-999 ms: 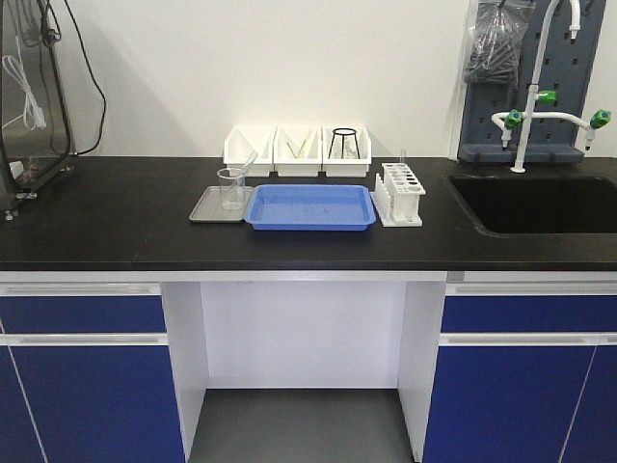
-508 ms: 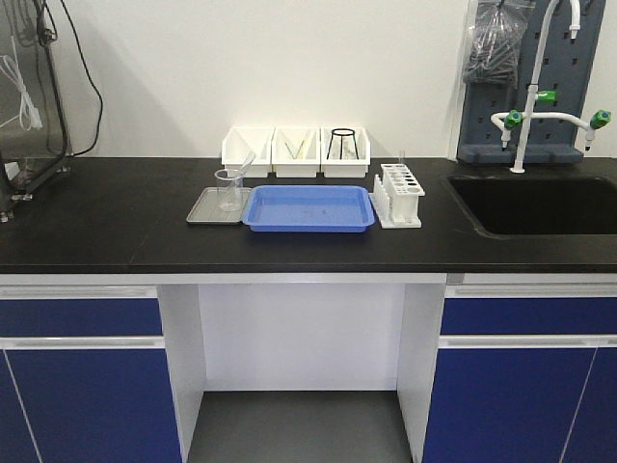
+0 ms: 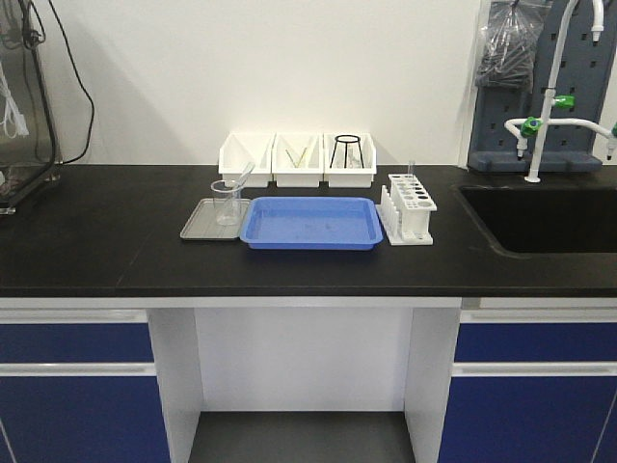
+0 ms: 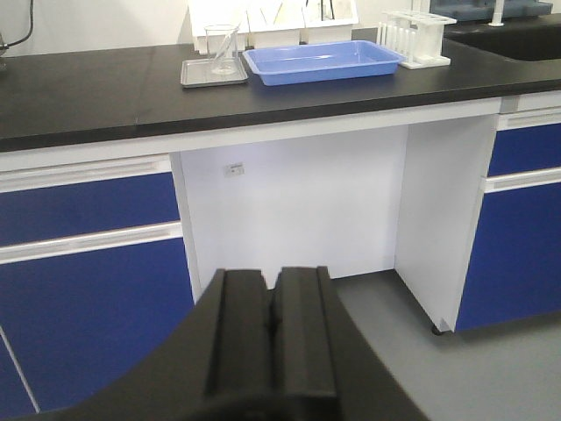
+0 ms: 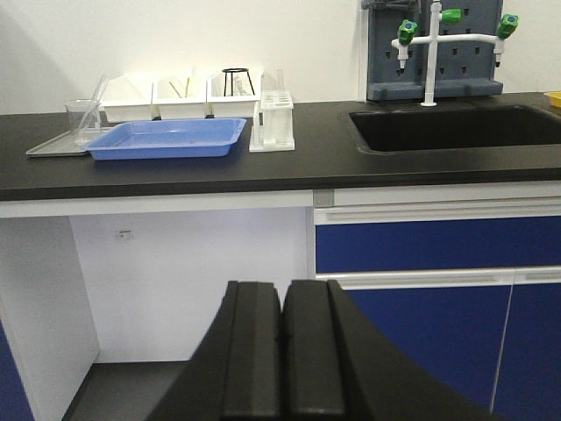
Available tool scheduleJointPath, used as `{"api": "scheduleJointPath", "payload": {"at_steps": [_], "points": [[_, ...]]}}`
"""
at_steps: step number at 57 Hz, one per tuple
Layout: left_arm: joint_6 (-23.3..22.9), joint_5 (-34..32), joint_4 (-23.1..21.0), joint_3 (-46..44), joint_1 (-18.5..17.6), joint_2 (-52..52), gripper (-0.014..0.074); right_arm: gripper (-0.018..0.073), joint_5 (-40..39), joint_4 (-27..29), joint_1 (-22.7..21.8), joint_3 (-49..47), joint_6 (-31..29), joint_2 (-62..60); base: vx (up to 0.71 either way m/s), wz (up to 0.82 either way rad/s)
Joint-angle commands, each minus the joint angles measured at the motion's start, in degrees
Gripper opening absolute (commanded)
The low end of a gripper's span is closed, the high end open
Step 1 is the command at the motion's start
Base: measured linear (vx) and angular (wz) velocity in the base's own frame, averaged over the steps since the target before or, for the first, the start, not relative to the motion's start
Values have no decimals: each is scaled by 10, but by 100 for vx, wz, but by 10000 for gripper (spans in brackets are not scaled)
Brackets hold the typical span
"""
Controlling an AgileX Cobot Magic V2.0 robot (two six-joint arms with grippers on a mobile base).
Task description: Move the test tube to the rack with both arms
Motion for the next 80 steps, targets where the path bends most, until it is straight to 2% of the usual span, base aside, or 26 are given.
{"api": "scheduleJointPath", "payload": {"at_steps": [1, 80], "points": [[-1, -49, -3, -17, 0, -8, -4, -10, -47, -6, -3, 10, -4, -5, 26, 0], [-1, -49, -3, -17, 0, -8, -4, -10, -46, -6, -3, 10, -4, -5, 40, -1]]}}
